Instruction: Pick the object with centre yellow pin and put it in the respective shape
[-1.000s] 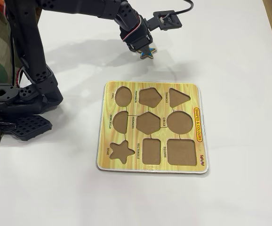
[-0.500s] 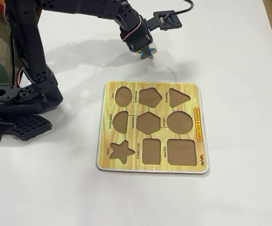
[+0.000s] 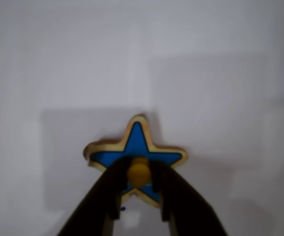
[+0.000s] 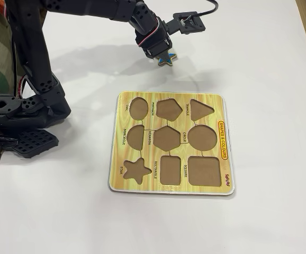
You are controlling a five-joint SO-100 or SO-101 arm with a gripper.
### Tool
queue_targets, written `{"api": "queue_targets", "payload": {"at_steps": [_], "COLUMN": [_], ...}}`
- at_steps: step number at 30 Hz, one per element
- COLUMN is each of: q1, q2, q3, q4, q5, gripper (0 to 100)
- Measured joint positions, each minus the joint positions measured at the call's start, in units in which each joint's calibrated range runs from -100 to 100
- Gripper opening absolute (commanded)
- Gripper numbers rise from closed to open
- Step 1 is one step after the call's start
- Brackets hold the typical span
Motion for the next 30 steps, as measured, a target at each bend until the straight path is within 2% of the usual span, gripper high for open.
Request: {"api": "queue_targets", "payload": {"at_steps": [7, 12, 30], "q1": [2.15, 10.2, 40.41], "q2": [-1.29, -5.67, -27.23], "q3": [0.36, 3.06, 20.77], "q4": [0.17, 0.34, 0.34], "q5": [0.36, 6.34, 22.67], "gripper": [1, 1, 1]}}
